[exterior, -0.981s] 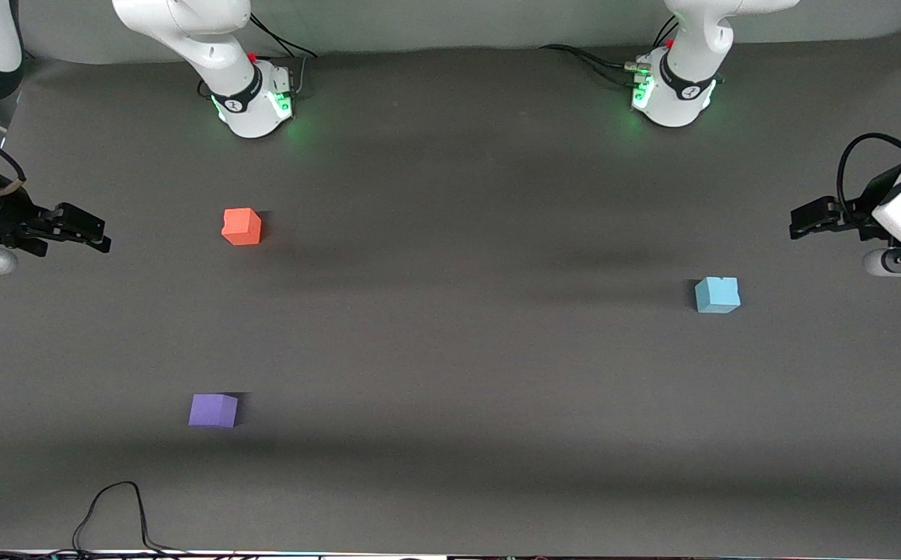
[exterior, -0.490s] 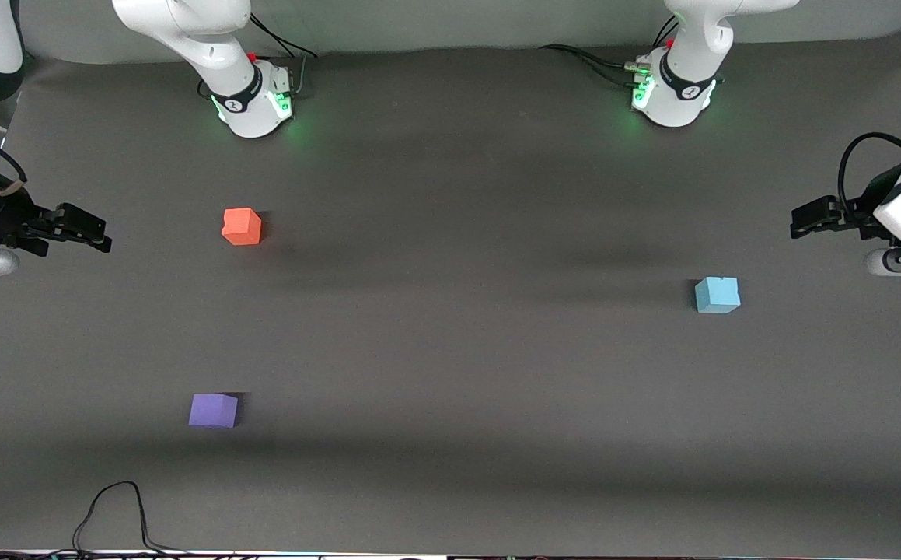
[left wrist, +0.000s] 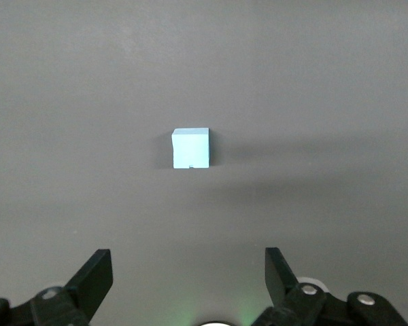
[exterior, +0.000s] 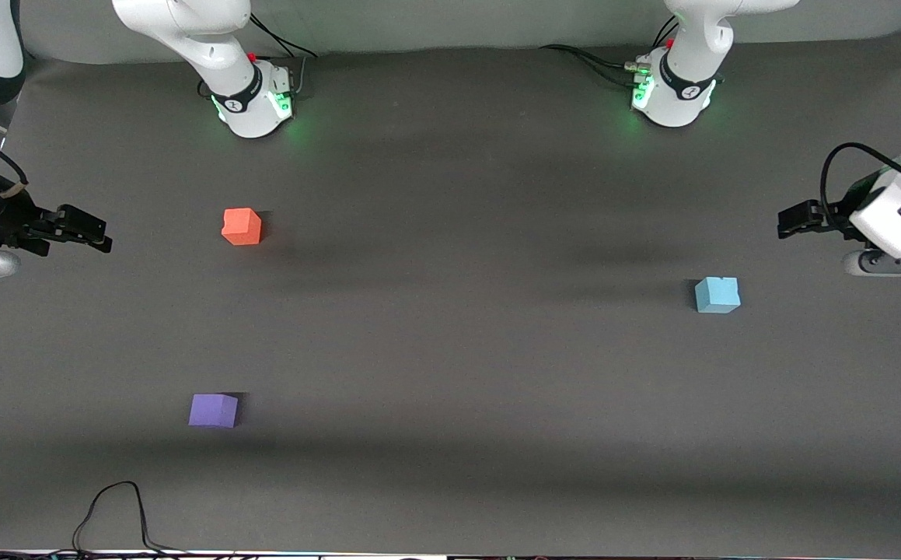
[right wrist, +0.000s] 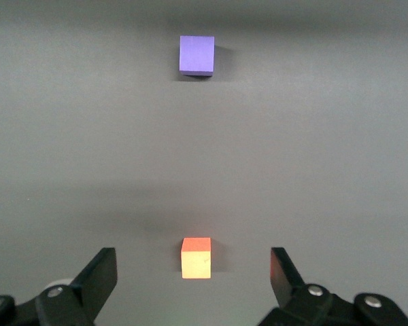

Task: Place blue block between orange and purple blocks
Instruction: 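Move the left gripper out toward the light blue cube, then lower the left gripper onto the light blue cube and close it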

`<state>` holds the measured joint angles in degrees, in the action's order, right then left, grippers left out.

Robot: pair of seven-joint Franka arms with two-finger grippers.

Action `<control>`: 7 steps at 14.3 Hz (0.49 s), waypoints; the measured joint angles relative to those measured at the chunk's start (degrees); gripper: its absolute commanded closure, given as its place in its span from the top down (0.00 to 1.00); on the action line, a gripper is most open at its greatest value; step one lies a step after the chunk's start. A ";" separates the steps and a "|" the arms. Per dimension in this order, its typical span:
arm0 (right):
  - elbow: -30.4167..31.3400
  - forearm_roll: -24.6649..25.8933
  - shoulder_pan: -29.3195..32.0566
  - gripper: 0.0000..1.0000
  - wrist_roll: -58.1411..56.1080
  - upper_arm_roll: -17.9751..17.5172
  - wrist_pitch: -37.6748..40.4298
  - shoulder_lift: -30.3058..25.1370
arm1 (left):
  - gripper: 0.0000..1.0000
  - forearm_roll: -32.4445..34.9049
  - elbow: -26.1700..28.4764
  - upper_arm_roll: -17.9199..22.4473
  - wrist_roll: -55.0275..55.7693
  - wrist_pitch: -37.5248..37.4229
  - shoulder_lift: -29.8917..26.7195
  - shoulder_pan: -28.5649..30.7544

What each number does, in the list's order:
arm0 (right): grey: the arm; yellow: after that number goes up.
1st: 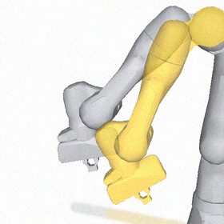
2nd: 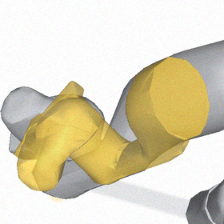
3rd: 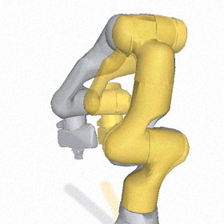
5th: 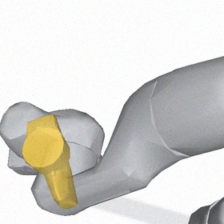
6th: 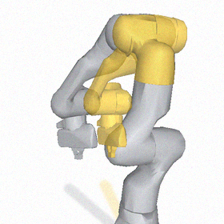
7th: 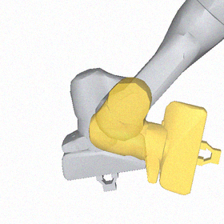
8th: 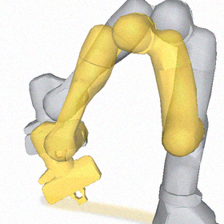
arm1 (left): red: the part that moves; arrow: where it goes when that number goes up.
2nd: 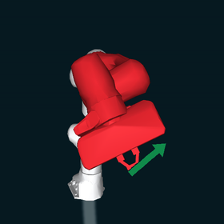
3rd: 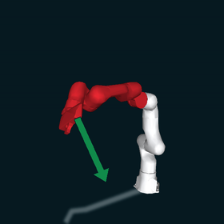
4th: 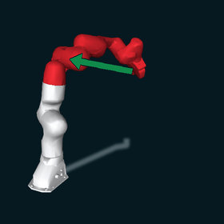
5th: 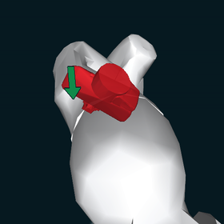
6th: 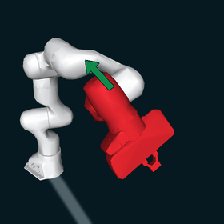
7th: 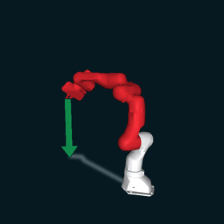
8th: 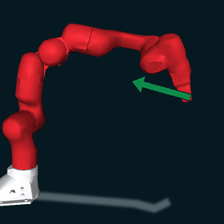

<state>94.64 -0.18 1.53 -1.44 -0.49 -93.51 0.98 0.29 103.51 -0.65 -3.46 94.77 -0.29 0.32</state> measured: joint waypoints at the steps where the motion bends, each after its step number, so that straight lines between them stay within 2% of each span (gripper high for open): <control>1: 0.00 0.00 0.00 1.00 0.00 0.00 0.00 0.00 | 1.00 0.01 2.21 0.05 -1.10 1.36 -0.98 0.00; 7: -0.01 -1.69 0.00 1.00 0.01 0.00 -0.19 0.00 | 1.00 0.86 12.76 0.25 -3.73 14.49 -1.16 0.11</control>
<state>94.63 -1.88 1.53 -1.43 -0.49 -93.70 0.98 1.16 116.27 -0.39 -7.19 109.26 -1.45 0.43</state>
